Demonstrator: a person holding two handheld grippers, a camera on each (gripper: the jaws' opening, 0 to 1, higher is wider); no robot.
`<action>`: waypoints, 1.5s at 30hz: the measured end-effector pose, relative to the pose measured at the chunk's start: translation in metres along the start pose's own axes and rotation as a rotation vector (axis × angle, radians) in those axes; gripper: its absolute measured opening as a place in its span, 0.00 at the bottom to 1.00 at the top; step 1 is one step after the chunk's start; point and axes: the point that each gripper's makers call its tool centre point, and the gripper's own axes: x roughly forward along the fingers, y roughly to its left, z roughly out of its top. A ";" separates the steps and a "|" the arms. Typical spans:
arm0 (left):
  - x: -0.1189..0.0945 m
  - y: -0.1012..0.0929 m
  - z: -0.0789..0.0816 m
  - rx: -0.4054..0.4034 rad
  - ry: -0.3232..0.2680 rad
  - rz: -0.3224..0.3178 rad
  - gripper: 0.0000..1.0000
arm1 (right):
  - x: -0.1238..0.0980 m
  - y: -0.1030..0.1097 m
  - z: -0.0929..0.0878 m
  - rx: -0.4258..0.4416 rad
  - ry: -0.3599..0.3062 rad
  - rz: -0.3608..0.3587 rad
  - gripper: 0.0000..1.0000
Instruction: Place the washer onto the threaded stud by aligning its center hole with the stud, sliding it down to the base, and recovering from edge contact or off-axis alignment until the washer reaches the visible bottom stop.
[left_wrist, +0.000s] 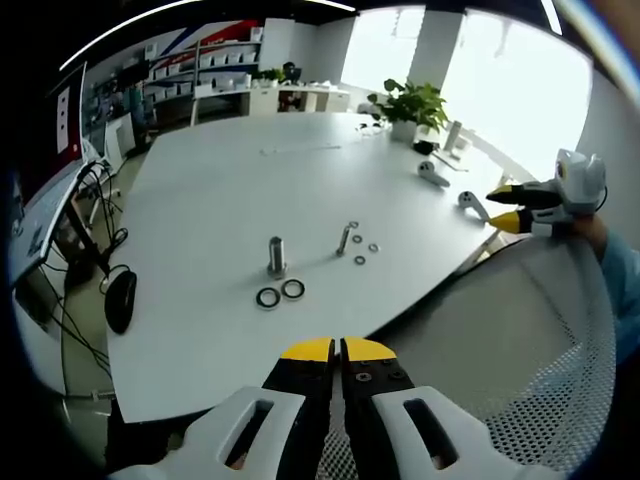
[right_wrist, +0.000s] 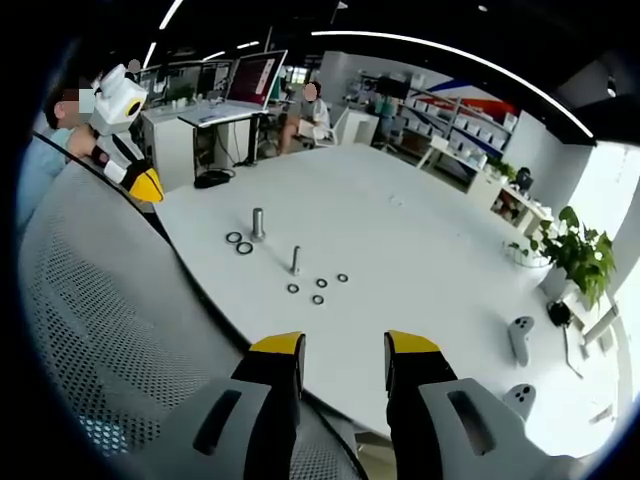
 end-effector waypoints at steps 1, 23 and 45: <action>0.000 0.000 0.000 0.000 0.000 0.001 0.00 | 0.000 0.000 0.000 0.000 0.000 0.001 0.33; 0.000 -0.005 0.001 0.006 -0.008 -0.020 0.00 | 0.000 0.002 -0.001 -0.006 0.002 0.012 0.33; 0.000 -0.008 0.000 0.015 0.000 -0.047 0.00 | 0.001 0.004 -0.004 -0.008 0.028 0.019 0.33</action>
